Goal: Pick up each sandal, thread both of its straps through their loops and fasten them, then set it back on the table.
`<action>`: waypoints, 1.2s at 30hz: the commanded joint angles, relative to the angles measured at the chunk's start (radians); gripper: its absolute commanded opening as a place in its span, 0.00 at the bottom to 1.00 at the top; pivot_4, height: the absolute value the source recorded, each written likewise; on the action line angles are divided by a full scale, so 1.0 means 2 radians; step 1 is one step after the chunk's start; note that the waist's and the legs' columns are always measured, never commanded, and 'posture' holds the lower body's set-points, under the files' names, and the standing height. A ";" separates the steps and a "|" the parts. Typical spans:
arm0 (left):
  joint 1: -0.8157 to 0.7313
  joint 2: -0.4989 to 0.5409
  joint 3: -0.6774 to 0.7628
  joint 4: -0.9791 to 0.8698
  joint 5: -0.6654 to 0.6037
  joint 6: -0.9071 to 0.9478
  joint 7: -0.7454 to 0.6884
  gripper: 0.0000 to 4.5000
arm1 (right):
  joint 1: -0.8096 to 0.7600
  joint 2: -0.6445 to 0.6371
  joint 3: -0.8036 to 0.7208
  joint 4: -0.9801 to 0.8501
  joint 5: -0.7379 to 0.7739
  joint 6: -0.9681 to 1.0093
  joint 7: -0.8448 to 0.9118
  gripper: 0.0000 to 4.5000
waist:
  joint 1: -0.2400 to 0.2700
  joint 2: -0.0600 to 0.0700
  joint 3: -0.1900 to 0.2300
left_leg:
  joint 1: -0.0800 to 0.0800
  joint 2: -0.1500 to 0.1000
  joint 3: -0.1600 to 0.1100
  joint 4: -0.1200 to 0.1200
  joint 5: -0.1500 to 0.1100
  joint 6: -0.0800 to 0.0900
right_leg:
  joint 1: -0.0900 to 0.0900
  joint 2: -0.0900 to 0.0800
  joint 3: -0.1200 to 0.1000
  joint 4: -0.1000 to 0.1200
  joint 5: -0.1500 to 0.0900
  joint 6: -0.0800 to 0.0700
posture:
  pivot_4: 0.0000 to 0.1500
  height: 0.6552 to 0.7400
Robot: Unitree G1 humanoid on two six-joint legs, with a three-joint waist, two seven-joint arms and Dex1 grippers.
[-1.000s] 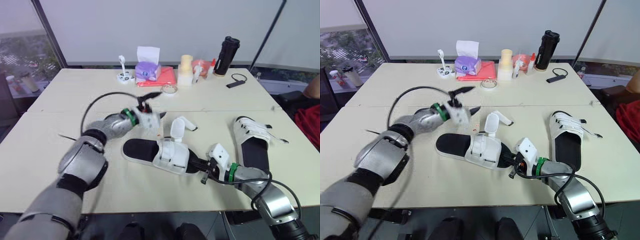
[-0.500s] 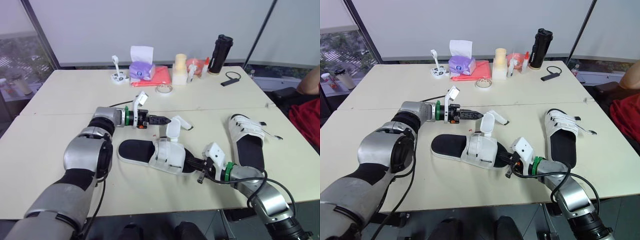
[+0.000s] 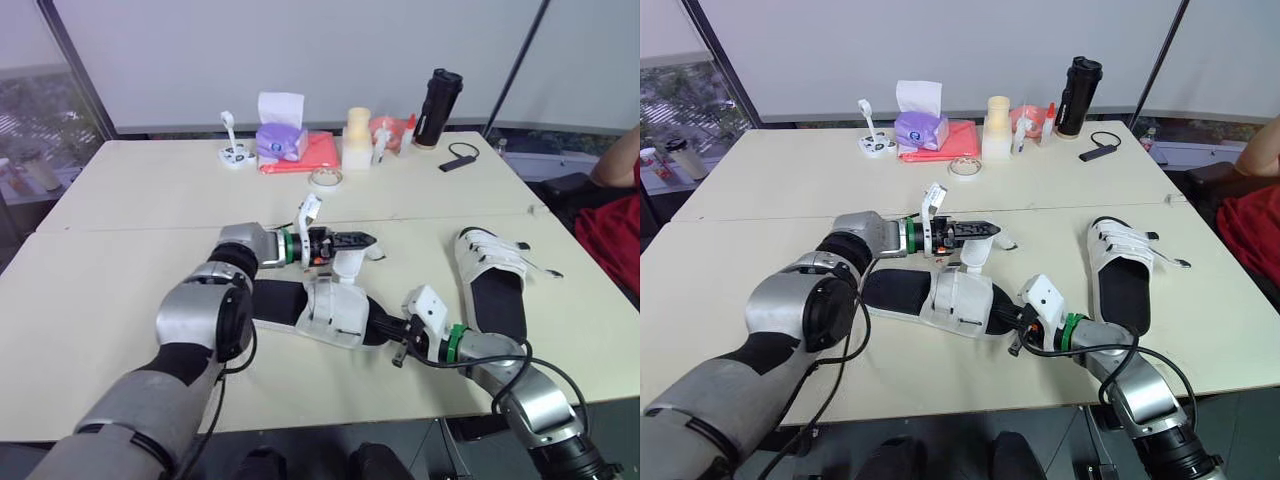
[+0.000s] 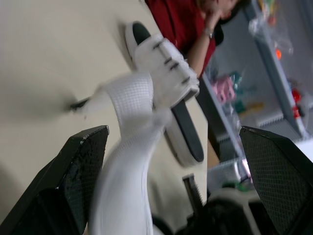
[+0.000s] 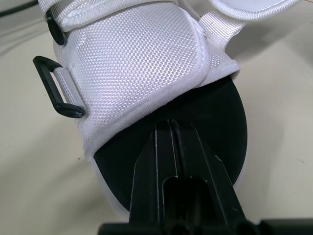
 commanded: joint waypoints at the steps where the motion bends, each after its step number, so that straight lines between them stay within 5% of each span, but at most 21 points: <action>1: -0.009 -0.009 0.048 -0.005 -0.041 -0.020 0.049 0.98 | 0.013 0.004 0.010 0.016 -0.020 0.016 -0.013 0.00 | 0.000 0.000 0.000 | 0.000 0.000 0.000 0.000 0.000 0.000 | 0.000 0.000 0.000 0.000 0.000 0.000 | 1.00 1.00; 10: -0.010 -0.036 0.081 -0.005 -0.056 -0.062 0.113 0.98 | 0.018 0.011 0.012 0.011 -0.026 0.015 -0.024 0.00 | 0.000 0.000 0.000 | 0.000 0.000 0.000 0.000 0.000 0.000 | 0.000 0.000 0.000 0.000 0.000 0.000 | 1.00 1.00; 13: -0.012 -0.040 0.086 -0.006 -0.057 -0.081 0.126 0.79 | 0.017 0.014 0.013 0.012 -0.028 0.014 -0.026 0.00 | 0.000 0.000 0.000 | 0.000 0.000 0.000 0.000 0.000 0.000 | 0.000 0.000 0.000 0.000 0.000 0.000 | 1.00 1.00; 20: -0.021 -0.032 0.073 -0.008 -0.044 -0.077 0.094 0.01 | 0.016 0.017 0.015 0.018 -0.031 0.010 -0.026 0.00 | 0.000 0.000 0.000 | 0.000 0.000 0.000 0.000 0.000 0.000 | 0.000 0.000 0.000 0.000 0.000 0.000 | 1.00 1.00; 26: -0.020 -0.028 0.043 -0.012 -0.020 -0.112 0.076 0.01 | 0.013 0.019 0.017 0.022 -0.032 0.008 -0.024 0.00 | 0.000 0.000 0.000 | 0.000 0.000 0.000 0.000 0.000 0.000 | 0.000 0.000 0.000 0.000 0.000 0.000 | 1.00 1.00; 30: -0.023 -0.031 -0.024 -0.045 0.038 -0.292 0.054 0.01 | 0.020 0.019 0.017 0.020 -0.034 0.004 -0.023 0.00 | 0.001 0.000 0.000 | 0.000 0.000 0.000 0.000 0.000 0.000 | 0.000 0.000 0.000 0.000 0.000 0.000 | 1.00 1.00; 36: -0.013 -0.030 -0.090 -0.060 0.079 -0.393 0.013 0.01 | 0.023 0.017 0.016 0.023 -0.034 0.000 -0.020 0.00 | 0.002 0.000 0.000 | 0.000 0.000 0.001 0.000 0.000 0.000 | 0.000 0.000 0.000 0.000 0.000 0.000 | 1.00 1.00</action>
